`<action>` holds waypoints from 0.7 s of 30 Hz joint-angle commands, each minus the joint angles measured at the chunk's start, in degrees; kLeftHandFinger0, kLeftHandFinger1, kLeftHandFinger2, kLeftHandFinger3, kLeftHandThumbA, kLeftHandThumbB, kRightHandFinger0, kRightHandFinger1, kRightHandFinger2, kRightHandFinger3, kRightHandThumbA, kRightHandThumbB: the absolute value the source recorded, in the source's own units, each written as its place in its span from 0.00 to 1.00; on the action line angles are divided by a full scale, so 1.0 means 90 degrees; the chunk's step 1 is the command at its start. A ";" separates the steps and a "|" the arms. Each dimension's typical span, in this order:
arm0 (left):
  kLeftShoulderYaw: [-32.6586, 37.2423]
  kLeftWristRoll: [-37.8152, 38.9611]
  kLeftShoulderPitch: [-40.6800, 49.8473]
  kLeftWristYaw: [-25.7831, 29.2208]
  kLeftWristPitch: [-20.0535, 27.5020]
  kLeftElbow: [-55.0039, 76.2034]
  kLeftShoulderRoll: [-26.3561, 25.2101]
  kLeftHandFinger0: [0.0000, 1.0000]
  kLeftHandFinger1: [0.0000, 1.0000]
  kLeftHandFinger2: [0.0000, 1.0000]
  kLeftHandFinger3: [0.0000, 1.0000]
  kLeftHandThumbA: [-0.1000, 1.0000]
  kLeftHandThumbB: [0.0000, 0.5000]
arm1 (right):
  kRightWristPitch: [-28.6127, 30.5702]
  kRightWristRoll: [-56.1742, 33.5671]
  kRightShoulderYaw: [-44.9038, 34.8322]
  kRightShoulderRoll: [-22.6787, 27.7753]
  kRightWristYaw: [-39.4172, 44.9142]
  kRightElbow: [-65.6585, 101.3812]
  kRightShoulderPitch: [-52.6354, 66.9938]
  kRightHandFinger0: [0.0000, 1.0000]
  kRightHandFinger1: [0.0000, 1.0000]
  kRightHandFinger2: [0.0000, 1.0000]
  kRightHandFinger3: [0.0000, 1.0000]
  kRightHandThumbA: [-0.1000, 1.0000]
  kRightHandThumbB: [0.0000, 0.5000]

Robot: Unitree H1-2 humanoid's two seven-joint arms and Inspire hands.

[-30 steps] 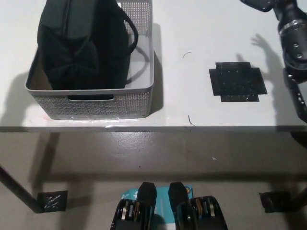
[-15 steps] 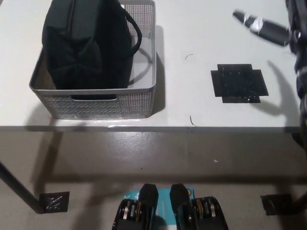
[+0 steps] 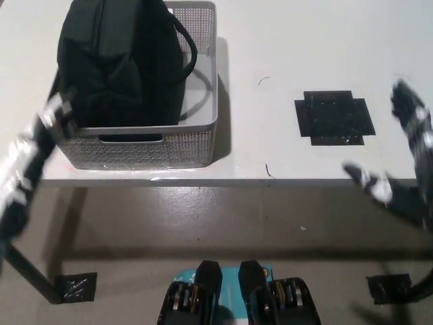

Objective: Use both hands to pick up a lunch bag on the right hand side and place it into a container on the left hand side

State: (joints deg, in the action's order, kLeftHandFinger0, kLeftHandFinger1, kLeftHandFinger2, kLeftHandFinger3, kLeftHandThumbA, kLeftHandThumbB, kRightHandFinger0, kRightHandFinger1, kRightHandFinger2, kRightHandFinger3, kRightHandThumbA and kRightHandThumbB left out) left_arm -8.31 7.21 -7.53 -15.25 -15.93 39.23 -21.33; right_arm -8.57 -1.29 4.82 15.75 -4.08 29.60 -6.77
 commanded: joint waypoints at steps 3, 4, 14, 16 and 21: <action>0.0704 0.0629 0.1957 -0.0232 0.1626 0.1574 0.0546 1.00 1.00 1.00 1.00 1.00 1.00 | 0.2858 -0.0077 0.0474 0.0201 0.0686 0.1403 0.2136 1.00 1.00 1.00 1.00 1.00 0.59; 0.0774 0.0589 0.2024 -0.0300 0.1774 0.1435 0.0583 1.00 1.00 1.00 1.00 1.00 0.99 | 0.2871 -0.0138 0.0501 0.0239 0.0745 0.1273 0.2263 1.00 1.00 1.00 1.00 1.00 0.61; 0.1103 -0.0453 0.2994 -0.0309 0.3667 -0.1549 0.0689 1.00 1.00 1.00 1.00 1.00 0.67 | 0.3732 -0.0336 0.0905 -0.0654 0.0820 -0.2399 0.2359 1.00 1.00 1.00 1.00 1.00 0.56; 0.1068 -0.0555 0.2947 -0.0159 0.4036 -0.2219 0.0816 1.00 1.00 1.00 1.00 1.00 0.60 | 0.3840 -0.0437 0.0832 -0.0788 0.0816 -0.2931 0.2241 1.00 1.00 1.00 1.00 1.00 0.59; 0.0889 -0.0898 0.2735 0.0347 0.4460 -0.3722 0.1056 1.00 1.00 1.00 1.00 1.00 0.70 | 0.3682 -0.0587 0.0563 -0.0990 0.0800 -0.3698 0.1724 1.00 1.00 1.00 1.00 1.00 0.74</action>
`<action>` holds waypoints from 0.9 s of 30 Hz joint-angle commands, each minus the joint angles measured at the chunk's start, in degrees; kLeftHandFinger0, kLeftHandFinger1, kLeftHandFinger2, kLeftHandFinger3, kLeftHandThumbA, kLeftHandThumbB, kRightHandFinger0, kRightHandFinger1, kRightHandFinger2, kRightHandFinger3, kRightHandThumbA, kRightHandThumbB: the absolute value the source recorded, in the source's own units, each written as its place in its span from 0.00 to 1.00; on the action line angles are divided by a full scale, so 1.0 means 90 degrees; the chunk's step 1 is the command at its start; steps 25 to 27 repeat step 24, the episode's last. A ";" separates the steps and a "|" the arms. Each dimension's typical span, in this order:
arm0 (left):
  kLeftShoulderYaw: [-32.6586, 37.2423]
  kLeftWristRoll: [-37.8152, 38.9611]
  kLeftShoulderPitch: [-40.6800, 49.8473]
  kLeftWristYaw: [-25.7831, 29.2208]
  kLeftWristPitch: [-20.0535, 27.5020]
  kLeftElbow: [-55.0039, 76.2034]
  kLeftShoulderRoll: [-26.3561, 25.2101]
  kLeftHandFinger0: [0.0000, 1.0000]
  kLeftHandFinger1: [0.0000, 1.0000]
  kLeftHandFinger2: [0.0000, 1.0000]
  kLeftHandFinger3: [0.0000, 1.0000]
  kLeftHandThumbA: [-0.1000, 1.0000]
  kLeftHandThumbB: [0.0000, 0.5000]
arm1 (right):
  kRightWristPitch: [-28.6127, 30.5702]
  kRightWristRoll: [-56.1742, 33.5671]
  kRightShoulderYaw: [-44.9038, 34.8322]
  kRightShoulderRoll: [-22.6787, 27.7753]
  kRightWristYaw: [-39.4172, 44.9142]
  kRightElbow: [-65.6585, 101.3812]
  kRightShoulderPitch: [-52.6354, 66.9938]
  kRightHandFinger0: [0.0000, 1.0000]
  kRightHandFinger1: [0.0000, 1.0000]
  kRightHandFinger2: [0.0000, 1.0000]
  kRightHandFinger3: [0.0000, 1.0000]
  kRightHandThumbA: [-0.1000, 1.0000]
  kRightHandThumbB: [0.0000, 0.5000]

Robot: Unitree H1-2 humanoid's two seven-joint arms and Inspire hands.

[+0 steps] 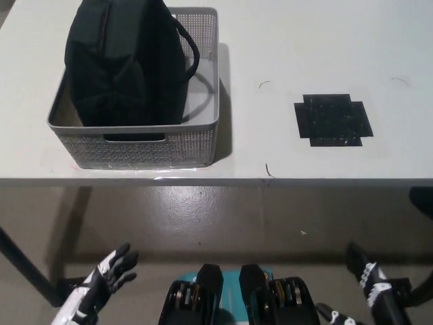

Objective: Use both hands to pick up a lunch bag on the right hand side and place it into a container on the left hand side

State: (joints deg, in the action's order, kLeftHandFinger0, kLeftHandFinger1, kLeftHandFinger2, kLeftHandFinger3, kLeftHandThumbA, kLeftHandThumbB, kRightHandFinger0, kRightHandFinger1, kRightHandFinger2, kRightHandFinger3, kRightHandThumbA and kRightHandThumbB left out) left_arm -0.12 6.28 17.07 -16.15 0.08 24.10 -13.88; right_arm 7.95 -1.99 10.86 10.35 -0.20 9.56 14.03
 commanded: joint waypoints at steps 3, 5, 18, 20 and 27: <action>-0.0104 -0.0620 -0.0155 0.0393 0.2750 -0.2282 0.0236 1.00 1.00 1.00 1.00 1.00 0.66 | 0.1734 -0.0602 -0.0180 -0.0463 0.0408 -0.1571 -0.0752 1.00 1.00 1.00 1.00 1.00 0.73; -0.0121 -0.0549 -0.0231 0.0347 0.2676 -0.2303 0.0230 1.00 1.00 1.00 1.00 1.00 0.65 | 0.1674 -0.0728 -0.0220 -0.0518 0.0443 -0.1552 -0.0783 1.00 1.00 1.00 1.00 1.00 0.68; -0.0158 -0.0383 -0.0408 0.0266 0.2321 -0.2166 0.0222 1.00 1.00 1.00 1.00 1.00 0.74 | 0.1677 -0.0587 -0.0414 -0.0594 0.0448 -0.1677 -0.0894 1.00 1.00 1.00 1.00 1.00 0.69; -0.0156 -0.0345 -0.0411 0.0248 0.2324 -0.2140 0.0217 1.00 1.00 1.00 1.00 1.00 0.73 | 0.1708 -0.0455 -0.0426 -0.0591 0.0428 -0.1689 -0.0932 1.00 1.00 1.00 1.00 1.00 0.70; -0.0152 -0.0369 -0.0409 0.0263 0.2259 -0.2085 0.0223 1.00 1.00 1.00 1.00 1.00 0.75 | 0.1725 -0.0412 -0.0441 -0.0596 0.0451 -0.1681 -0.0951 1.00 1.00 1.00 1.00 1.00 0.66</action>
